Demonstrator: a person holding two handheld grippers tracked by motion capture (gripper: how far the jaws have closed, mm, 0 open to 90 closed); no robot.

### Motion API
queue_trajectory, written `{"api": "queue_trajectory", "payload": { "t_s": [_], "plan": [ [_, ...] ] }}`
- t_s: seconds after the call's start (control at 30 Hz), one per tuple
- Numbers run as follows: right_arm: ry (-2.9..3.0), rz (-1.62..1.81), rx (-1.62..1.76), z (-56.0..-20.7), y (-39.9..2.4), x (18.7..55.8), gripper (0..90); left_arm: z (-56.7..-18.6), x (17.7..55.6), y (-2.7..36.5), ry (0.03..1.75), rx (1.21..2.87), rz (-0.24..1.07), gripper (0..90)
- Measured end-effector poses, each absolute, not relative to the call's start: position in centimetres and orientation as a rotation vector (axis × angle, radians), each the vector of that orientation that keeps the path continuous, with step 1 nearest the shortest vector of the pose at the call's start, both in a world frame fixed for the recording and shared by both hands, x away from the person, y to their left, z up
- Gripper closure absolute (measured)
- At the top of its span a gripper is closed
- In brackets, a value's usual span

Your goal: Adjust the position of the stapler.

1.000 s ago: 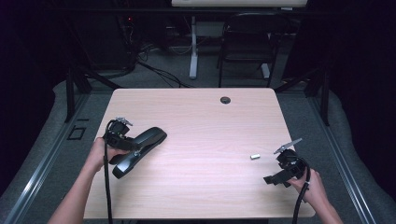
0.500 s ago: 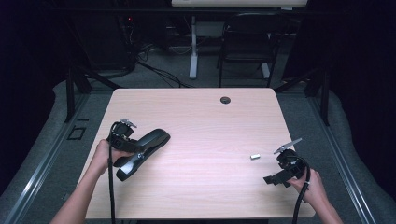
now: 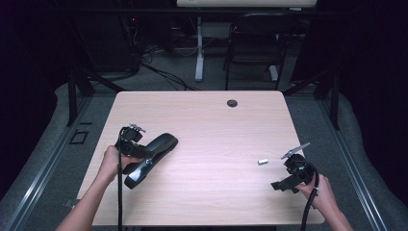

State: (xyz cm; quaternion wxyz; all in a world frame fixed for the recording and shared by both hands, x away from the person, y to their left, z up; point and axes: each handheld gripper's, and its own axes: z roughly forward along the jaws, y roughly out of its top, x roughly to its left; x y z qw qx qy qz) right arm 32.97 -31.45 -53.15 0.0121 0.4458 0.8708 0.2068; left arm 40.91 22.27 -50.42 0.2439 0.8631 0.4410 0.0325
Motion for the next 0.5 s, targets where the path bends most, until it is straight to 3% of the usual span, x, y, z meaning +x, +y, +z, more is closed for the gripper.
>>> {"api": "queue_trajectory", "payload": {
  "t_s": [0.37, 0.5],
  "plan": [
    [2.729, 0.623, 1.369, -53.1, -31.5, 32.9, 2.0, -50.7, 40.8, 22.0, 1.188, 2.330, 0.073, 53.3],
    [2.713, 0.650, 1.384, -53.0, -31.5, 32.8, 2.0, -50.2, 40.2, 22.9, 1.216, 2.292, 0.075, 44.7]
  ]
}}
